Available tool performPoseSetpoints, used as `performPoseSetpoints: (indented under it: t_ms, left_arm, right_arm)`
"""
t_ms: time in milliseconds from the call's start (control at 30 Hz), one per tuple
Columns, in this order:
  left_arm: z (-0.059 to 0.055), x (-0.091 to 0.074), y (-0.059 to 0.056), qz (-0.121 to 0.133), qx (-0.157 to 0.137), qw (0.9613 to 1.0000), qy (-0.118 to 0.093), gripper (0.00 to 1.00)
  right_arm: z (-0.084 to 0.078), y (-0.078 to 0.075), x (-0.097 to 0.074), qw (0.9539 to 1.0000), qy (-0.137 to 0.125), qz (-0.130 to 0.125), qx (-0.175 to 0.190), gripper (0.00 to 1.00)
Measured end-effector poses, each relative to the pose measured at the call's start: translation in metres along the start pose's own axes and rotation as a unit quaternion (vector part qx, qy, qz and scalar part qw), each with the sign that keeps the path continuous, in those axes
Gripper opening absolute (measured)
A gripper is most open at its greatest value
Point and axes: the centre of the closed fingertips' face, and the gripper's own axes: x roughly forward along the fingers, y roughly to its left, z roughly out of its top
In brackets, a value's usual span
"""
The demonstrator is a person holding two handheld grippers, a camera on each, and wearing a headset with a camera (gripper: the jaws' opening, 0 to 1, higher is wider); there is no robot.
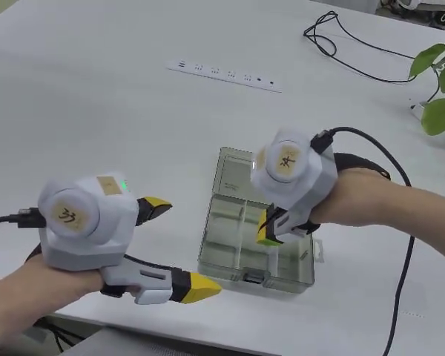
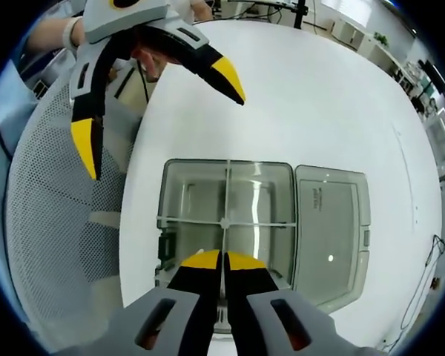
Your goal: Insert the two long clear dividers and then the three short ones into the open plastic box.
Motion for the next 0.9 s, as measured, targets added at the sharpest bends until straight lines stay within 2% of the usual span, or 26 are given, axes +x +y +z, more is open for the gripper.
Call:
performPoseSetpoints:
  t_ms: [67, 200, 300, 467, 533, 633, 800, 900]
  left_arm:
    - [0.0, 0.0, 0.0, 0.0, 0.002, 1.0, 0.0, 0.9]
    - [0.0, -0.001, 0.001, 0.001, 0.002, 1.0, 0.0, 0.9]
    - [-0.001, -0.002, 0.0, 0.0, 0.002, 1.0, 0.001, 0.9]
    - [-0.003, -0.003, -0.001, -0.001, 0.002, 1.0, 0.003, 0.9]
    - [-0.004, -0.004, -0.001, -0.001, 0.002, 1.0, 0.004, 0.9]
    - [-0.003, -0.005, 0.0, -0.001, 0.004, 1.0, 0.005, 0.9]
    - [-0.003, -0.006, 0.002, 0.0, 0.006, 1.0, 0.006, 0.9]
    - [-0.001, -0.007, 0.002, -0.001, 0.008, 1.0, 0.003, 0.9]
  right_arm:
    - [-0.003, 0.002, 0.002, 0.9997, 0.007, 0.001, -0.024, 0.04]
    - [-0.003, 0.001, 0.002, 0.9989, -0.003, -0.016, -0.044, 0.21]
    - [-0.004, 0.002, -0.003, 0.9987, -0.01, -0.022, -0.044, 0.28]
    - [0.003, 0.002, -0.014, 0.998, -0.051, -0.027, -0.023, 0.34]
    - [0.004, 0.006, -0.019, 0.9973, -0.068, -0.025, -0.016, 0.41]
    - [0.013, 0.008, -0.027, 0.9927, -0.117, -0.029, 0.009, 0.52]
    - [0.01, 0.012, -0.033, 0.9877, -0.15, -0.035, 0.028, 0.68]
    - [0.006, 0.015, -0.034, 0.9847, -0.166, -0.038, 0.038, 0.74]
